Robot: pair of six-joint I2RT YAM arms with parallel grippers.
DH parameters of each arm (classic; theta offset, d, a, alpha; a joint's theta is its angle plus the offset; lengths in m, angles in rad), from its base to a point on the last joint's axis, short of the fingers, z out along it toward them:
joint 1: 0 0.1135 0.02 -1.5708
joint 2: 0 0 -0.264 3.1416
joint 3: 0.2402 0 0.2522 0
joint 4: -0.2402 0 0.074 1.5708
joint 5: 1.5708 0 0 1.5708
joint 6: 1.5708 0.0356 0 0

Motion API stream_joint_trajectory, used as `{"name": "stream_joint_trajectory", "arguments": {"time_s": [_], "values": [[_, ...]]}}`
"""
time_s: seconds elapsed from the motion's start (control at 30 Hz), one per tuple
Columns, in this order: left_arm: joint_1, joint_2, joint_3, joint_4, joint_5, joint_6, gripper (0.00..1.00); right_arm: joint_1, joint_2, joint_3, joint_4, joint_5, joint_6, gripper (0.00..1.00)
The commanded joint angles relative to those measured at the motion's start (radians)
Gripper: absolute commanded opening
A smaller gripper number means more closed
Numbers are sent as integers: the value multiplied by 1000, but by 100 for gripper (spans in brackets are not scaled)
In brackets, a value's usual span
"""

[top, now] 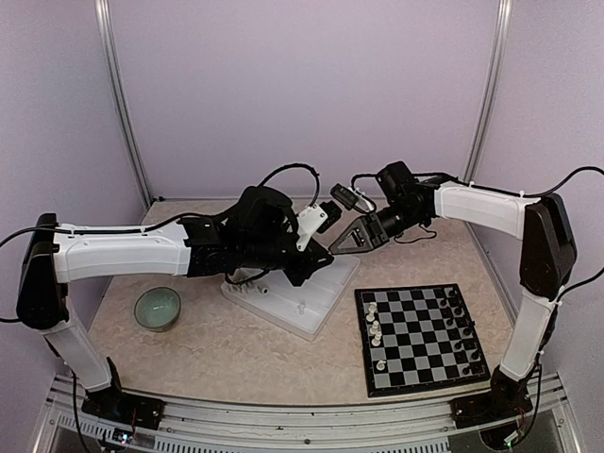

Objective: Set up the chess pieces on the board
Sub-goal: Pass from the left arm to the right

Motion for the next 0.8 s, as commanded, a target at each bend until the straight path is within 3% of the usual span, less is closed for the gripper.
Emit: {"name": "stream_joint_trajectory", "arguments": {"time_s": [0.0,0.13,0.3,0.47,0.63,0.77], "values": [[-12,10,36,7,10,14,6,16,18,18,14,-36,6,15],[-14,17,37,8,-7,15,8,17,21,22,14,-35,1,3],[-14,11,30,-16,-83,27,29,4,-18,41,-24,80,-76,0],[3,-66,-18,-50,-164,97,37,-71,-136,-35,7,384,-160,0],[117,-98,-33,-78,-164,68,45,-76,-353,-331,237,785,-306,0],[197,-60,-31,-86,-191,10,45,-77,-445,-486,320,908,-360,0]]}}
